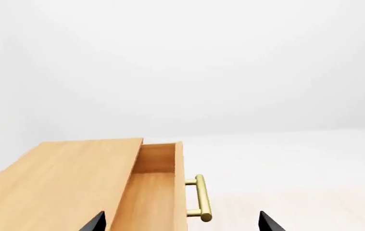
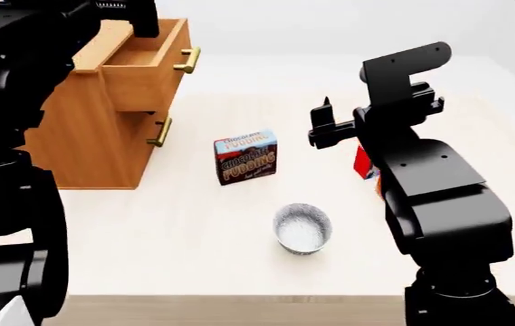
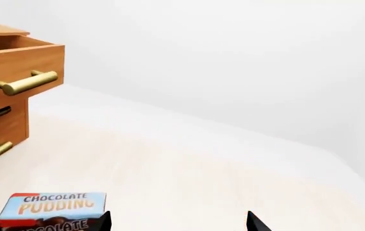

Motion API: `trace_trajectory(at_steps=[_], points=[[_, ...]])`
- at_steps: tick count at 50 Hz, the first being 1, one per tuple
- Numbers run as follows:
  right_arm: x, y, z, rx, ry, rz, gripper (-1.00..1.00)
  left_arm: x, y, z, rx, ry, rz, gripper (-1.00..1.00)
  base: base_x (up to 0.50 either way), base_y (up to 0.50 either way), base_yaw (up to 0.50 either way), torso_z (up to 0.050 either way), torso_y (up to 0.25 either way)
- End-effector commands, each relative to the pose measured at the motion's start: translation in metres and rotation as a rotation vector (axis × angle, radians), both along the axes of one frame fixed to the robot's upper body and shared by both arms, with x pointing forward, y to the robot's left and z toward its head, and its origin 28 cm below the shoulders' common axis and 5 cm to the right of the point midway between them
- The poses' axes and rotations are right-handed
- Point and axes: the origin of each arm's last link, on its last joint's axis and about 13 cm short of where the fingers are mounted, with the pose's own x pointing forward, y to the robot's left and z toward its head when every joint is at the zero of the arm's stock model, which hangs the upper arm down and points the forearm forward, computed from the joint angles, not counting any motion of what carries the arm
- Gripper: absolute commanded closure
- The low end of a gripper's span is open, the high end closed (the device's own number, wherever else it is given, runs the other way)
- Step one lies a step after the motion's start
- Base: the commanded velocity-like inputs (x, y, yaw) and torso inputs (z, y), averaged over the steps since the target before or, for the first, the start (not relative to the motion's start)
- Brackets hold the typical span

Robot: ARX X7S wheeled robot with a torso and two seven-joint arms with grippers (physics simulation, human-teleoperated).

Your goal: Put the bowl in the top drawer of the cabinet.

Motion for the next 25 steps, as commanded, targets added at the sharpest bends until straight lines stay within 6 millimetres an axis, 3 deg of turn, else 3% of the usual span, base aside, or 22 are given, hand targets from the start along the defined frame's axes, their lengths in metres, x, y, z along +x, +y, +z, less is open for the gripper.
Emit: trace_trajectory(at_steps=[1,25], points=[[-0.0014,0.0014,-0.0005,0.015,0.012,0.031,-1.00,0.0031,0.0001,0.0116,0.000,0.029,0.001,-1.00,0.50,0.05,0.00,0.000,0.000],[-0.0039,-0.0016,0.0013,0.046,0.010,0.080,-1.00,0.0072,-0.0032,0.0080,-0.001,0.091,0.002,-1.00,0.50,0.00,0.00,0.000,0.001]])
